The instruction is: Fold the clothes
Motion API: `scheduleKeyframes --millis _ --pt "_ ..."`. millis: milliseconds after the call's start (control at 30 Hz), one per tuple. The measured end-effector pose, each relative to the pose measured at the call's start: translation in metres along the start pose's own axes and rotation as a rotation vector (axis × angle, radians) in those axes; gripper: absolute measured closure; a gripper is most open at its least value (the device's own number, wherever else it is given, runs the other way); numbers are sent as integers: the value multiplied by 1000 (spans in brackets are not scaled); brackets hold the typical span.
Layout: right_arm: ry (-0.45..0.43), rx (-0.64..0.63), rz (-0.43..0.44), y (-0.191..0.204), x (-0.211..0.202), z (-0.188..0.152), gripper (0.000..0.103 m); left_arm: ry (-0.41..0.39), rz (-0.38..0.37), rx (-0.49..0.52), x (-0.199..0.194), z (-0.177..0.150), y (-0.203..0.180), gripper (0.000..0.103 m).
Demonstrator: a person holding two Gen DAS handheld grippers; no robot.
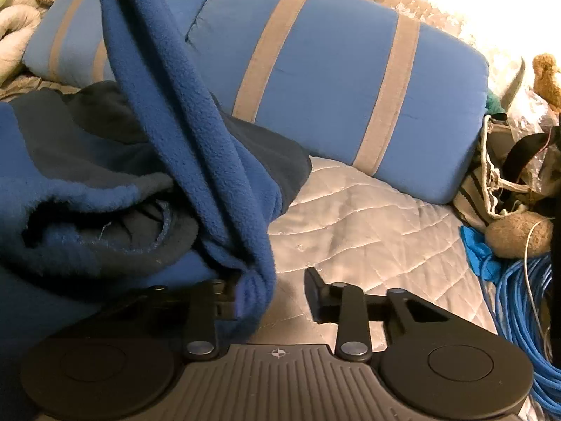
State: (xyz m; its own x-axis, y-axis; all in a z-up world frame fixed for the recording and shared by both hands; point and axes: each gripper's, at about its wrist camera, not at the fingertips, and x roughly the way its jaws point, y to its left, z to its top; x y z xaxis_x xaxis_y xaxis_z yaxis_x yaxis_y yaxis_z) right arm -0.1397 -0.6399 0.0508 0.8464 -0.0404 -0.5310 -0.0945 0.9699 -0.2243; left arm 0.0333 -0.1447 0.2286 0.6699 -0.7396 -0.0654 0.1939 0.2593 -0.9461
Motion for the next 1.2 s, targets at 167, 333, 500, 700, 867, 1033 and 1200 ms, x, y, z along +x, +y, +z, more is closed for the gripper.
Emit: scheduleKeyframes --millis 167,333,500,700,867,1033,1200 --pt "23 61 62 -11 -2 4 67 19 -29 -15 -5 -6 4 90" --pt "28 -24 64 -2 -6 9 58 39 -52 -9 -8 -11 2 90" --pt "35 -122 69 13 0 18 58 47 -36 8 -13 -11 2 90" --pt "24 47 82 -12 1 22 88 82 45 119 -38 -2 7 90" --pt "7 246 114 -41 -1 21 88 155 156 219 -62 0 37 90" --pt "19 282 137 -45 -1 17 89 257 320 324 -82 -4 80 90" --pt "30 273 150 -42 -4 17 90 394 470 396 -91 -16 127 89"
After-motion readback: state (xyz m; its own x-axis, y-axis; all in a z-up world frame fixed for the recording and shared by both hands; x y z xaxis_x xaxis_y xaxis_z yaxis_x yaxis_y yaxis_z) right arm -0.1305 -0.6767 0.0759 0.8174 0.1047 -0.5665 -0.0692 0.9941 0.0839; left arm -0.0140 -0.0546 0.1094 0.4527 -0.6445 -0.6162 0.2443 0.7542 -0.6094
